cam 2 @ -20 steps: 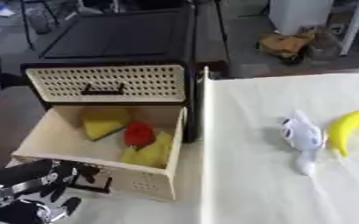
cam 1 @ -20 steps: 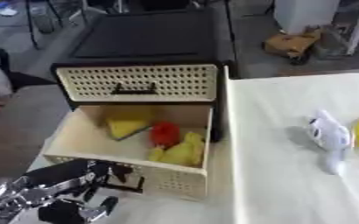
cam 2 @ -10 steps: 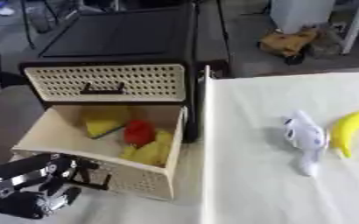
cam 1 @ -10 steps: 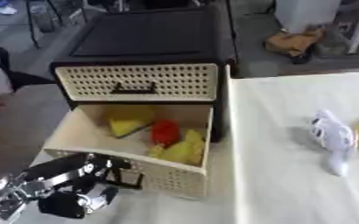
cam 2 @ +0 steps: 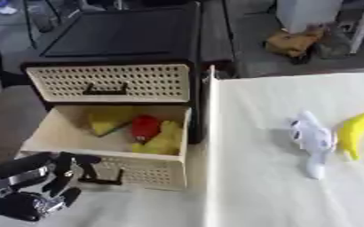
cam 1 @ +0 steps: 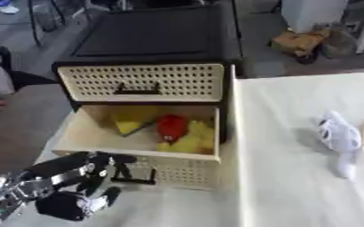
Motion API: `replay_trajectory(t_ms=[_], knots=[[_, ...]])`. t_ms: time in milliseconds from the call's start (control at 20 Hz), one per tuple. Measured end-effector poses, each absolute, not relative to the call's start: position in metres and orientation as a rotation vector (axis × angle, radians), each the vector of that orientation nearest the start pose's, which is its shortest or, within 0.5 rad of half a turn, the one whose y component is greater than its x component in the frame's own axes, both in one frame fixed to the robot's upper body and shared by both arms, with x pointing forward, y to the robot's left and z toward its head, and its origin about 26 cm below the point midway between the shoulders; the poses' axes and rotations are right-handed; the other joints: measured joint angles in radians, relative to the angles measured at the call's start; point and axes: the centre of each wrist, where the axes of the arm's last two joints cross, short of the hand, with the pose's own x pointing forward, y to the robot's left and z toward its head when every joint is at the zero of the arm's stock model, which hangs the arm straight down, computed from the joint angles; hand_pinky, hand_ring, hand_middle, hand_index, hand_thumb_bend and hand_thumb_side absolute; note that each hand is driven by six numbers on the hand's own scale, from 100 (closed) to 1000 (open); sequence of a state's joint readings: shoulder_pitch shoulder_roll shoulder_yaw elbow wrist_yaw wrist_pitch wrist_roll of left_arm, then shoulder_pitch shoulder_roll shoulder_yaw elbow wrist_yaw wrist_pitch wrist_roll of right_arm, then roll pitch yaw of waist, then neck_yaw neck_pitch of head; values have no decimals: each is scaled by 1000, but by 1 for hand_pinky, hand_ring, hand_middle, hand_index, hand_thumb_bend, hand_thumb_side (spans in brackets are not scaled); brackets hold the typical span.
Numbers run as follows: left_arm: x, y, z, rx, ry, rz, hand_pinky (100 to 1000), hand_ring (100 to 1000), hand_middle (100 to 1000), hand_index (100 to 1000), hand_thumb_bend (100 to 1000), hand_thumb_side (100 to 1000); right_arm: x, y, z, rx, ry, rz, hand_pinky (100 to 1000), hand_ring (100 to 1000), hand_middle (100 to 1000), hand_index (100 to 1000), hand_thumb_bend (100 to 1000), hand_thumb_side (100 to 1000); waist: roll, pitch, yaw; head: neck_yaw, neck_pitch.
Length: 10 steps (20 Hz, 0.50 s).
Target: Pick up objects from table and place into drawer.
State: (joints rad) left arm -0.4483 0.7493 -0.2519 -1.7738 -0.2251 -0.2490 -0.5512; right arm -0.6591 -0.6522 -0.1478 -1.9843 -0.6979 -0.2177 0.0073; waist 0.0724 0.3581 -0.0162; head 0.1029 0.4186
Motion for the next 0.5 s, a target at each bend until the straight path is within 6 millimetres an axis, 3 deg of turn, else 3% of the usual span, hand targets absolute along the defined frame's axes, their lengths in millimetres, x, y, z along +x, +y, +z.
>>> replay_trajectory(t_ms=[200, 500], knots=[[329, 284, 222, 406, -1705, -1782, 163, 285, 818, 1000, 100, 711, 294, -300, 354, -509, 3392, -375, 735, 851, 596, 691, 306, 1000, 1, 0, -5, 0, 0], [332, 290, 217, 490, -1588, -1807, 167, 289, 832, 1000, 100, 734, 294, -300, 354, -510, 3394, -371, 736, 852, 596, 690, 304, 1000, 3, 0, -16, 1, 0]])
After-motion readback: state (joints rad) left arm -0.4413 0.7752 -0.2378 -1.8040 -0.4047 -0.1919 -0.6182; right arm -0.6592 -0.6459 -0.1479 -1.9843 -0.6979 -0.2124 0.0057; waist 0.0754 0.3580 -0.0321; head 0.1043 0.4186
